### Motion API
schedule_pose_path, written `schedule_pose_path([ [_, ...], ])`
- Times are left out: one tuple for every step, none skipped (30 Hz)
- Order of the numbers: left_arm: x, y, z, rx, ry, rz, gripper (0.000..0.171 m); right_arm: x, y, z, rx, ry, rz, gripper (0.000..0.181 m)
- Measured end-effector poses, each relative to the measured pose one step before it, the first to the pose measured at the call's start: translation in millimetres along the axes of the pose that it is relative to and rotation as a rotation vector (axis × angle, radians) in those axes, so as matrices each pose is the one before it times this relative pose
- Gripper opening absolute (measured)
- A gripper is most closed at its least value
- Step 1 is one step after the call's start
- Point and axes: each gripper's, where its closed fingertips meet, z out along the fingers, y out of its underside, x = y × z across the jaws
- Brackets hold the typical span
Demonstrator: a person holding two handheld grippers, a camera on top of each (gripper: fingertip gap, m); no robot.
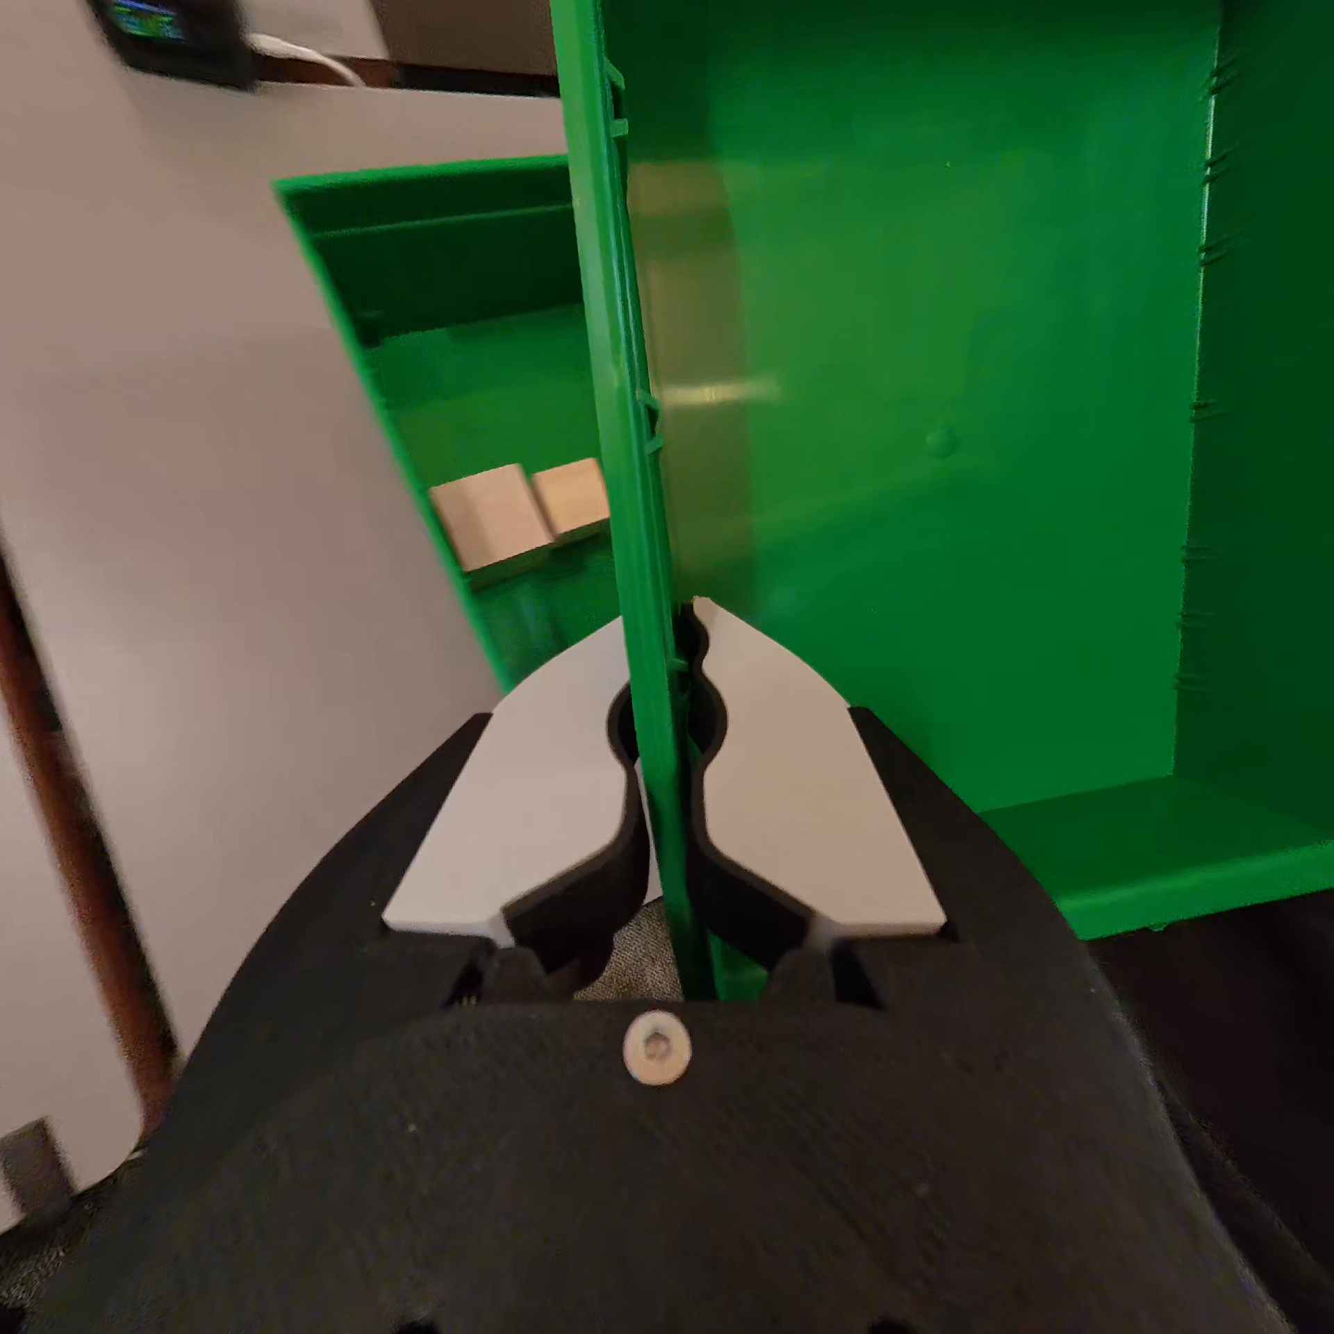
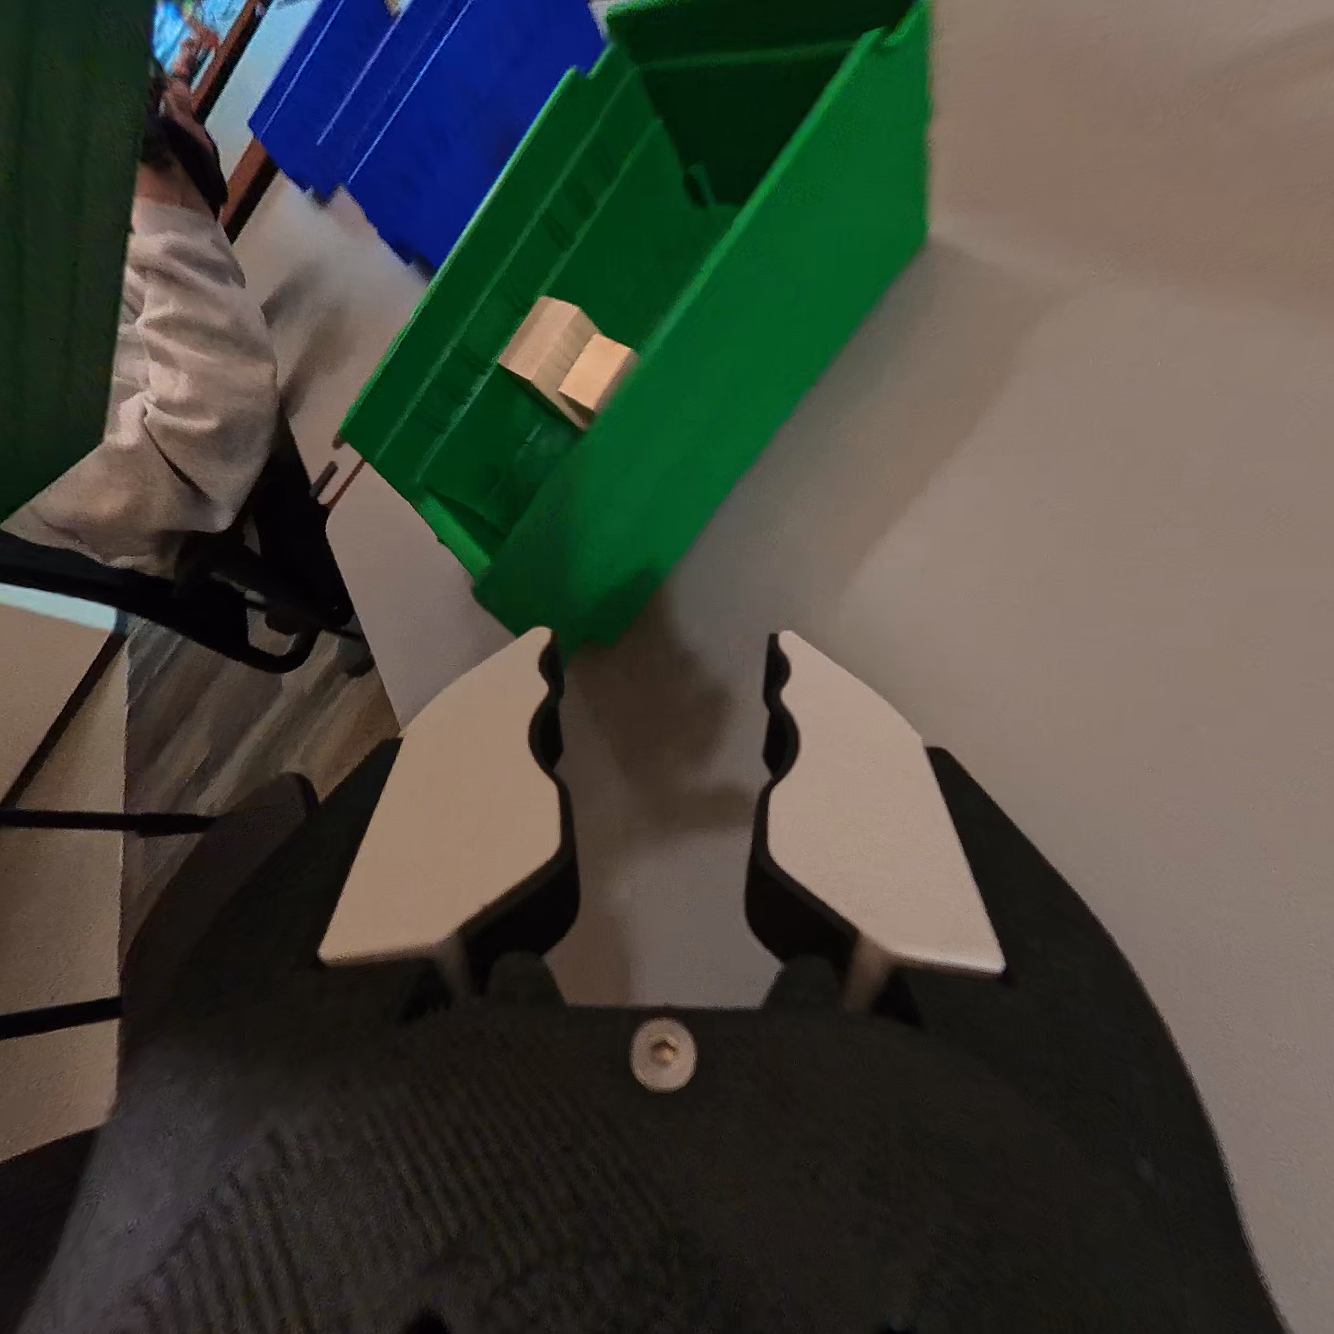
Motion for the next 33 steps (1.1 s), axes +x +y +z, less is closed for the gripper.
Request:
schedule_pose_path([
  [14.94, -1.78, 11.14, -0.01984, 0.0187, 0.0108, 0.01, 10.96, 5.83, -20.21, 0.0257, 0.0248, 0.0094, 0.057],
  [15.4, -1.51, 13.28, -0.02605, 0.0152, 0.0137, 0.01, 13.24, 6.2, -20.15, 0.0278, 0.0327, 0.0099, 0.059],
  [16.16, -1.57, 15.04, -0.03256, 0.0147, 0.0145, 0.01, 15.38, 6.52, -20.18, 0.0311, 0.0365, 0.0105, 0.06],
  [16.4, -2.06, 16.28, -0.03697, 0.0105, 0.0188, 0.01, 18.06, 6.51, -20.21, 0.0376, 0.0432, 0.0159, 0.06],
  [16.76, -3.48, 17.26, -0.03517, 0.008, 0.0253, 0.01, 20.15, 6.71, -20.19, 0.0396, 0.0483, 0.0165, 0.06],
  [17.18, -4.8, 18.12, -0.03407, 0.0093, 0.025, 0.011, 21.47, 7.28, -20.0, 0.0354, 0.0508, 0.0098, 0.062],
  [17.03, -6.06, 18.99, -0.03033, 0.0052, 0.0302, 0.01, 22.83, 7.73, -19.67, 0.0326, 0.0572, 0.0098, 0.064],
  [17.14, -7.25, 21.13, -0.01956, 0.0022, 0.0276, 0.01, 23.15, 6.79, -19.2, 0.0344, 0.0604, 0.0104, 0.065],
  [18.33, -7.56, 23.51, -0.01532, 0.0095, 0.019, 0.01, 21.92, 4.23, -17.5, 0.0344, 0.0572, 0.0126, 0.066],
  [19.13, -6.35, 25.62, -0.02188, 0.0164, 0.0118, 0.01, 18.01, 3.92, -16.09, 0.0116, 0.0406, 0.0254, 0.064],
  [19.15, -6.51, 26.9, -0.01877, 0.0219, 0.0089, 0.01, 14.67, 4.62, -15.71, -0.0013, 0.0234, 0.0358, 0.064],
  [18.4, -7.0, 27.36, -0.01409, 0.0235, 0.0044, 0.011, 13.14, 1.98, -15.54, 0.0187, 0.0203, 0.0475, 0.063],
  [16.67, -7.1, 26.86, -0.0141, 0.0201, 0.0029, 0.011, 11.13, -0.6, -15.12, 0.0413, 0.0144, 0.0418, 0.063],
  [15.24, -7.71, 25.66, -0.01169, 0.0139, 0.0026, 0.01, 9.71, -0.65, -14.32, 0.0437, 0.0119, 0.0378, 0.062],
  [12.58, -9.08, 23.74, -0.00664, -0.0002, 0.0048, 0.01, 8.32, 0.04, -13.34, 0.0367, 0.0093, 0.0318, 0.062],
  [10.48, -11.29, 20.79, 0.00315, -0.0092, 0.0003, 0.011, 6.73, 1.23, -12.27, 0.0246, 0.008, 0.0165, 0.062],
  [8.7, -12.05, 17.89, 0.00294, -0.0122, -0.0039, 0.011, 5.9, 3.14, -11.29, 0.0062, 0.0134, -0.0043, 0.06],
  [7.08, -11.99, 15.5, 0.00139, -0.0189, -0.0018, 0.011, 5.21, 5.43, -10.3, -0.0132, 0.02, -0.0191, 0.059],
  [6.79, -12.1, 13.72, 0.00943, -0.0133, -0.0145, 0.011, 3.89, 4.63, -9.94, -0.0052, 0.0189, -0.0198, 0.059],
  [6.79, -10.05, 12.83, 0.00376, -0.0086, -0.0199, 0.011, 2.31, 2.43, -9.45, 0.013, 0.0122, -0.0177, 0.059],
  [6.65, -6.93, 12.35, -0.01019, -0.0045, -0.0212, 0.011, 1.36, 1.47, -8.69, 0.0168, 0.0075, -0.0117, 0.059],
  [7.24, -4.98, 11.9, -0.01464, 0.0041, -0.0242, 0.01, 0.34, 1.38, -7.35, 0.0143, -0.0003, -0.0071, 0.059],
  [6.51, -3.64, 11.73, -0.01436, -0.0028, -0.0158, 0.01, 0.01, 1.5, -6.01, 0.0085, -0.0034, -0.0031, 0.06],
  [5.92, -2.86, 11.34, -0.00689, -0.0111, -0.0071, 0.01, 0.6, 0.88, -4.92, 0.0079, -0.0009, -0.0026, 0.06],
  [6.24, -2.32, 10.82, -0.00043, -0.0106, -0.0033, 0.01, 1.78, 0.66, -4.44, 0.0082, 0.007, -0.0041, 0.06],
  [6.48, -0.91, 10.13, -0.00535, -0.0068, -0.0001, 0.01, 2.48, 0.74, -4.13, 0.0077, 0.0114, -0.0054, 0.061],
  [6.79, 0.55, 9.39, -0.01254, -0.001, 0.0055, 0.01, 2.42, 0.79, -3.79, 0.0073, 0.012, -0.0052, 0.061],
  [7.33, 0.85, 8.23, -0.01183, 0.0059, 0.0001, 0.01, 2.43, 0.95, -3.65, 0.0081, 0.0115, -0.005, 0.061],
  [6.63, -1.78, 6.39, 0.00984, 0.0022, -0.002, 0.01, 2.66, 1.57, -3.16, 0.0061, 0.0118, -0.0027, 0.062],
  [5.08, -0.84, 5.49, 0.00662, -0.0085, 0.0105, 0.01, 2.99, 2.06, -2.8, 0.0043, 0.0117, -0.0004, 0.062],
  [4.73, -1.46, 4.63, 0.01427, -0.0093, 0.0008, 0.011, 2.98, 2.16, -2.45, 0.0032, 0.0097, 0.0025, 0.062],
  [4.94, -2.61, 3.51, 0.02194, -0.0038, -0.0158, 0.013, 2.34, 2.49, -2.35, 0.0009, 0.0032, 0.01, 0.062],
  [6.28, -4.79, 1.99, 0.03139, 0.009, -0.0292, 0.016, 1.56, 2.05, -2.04, 0.0027, -0.0038, 0.015, 0.062],
])
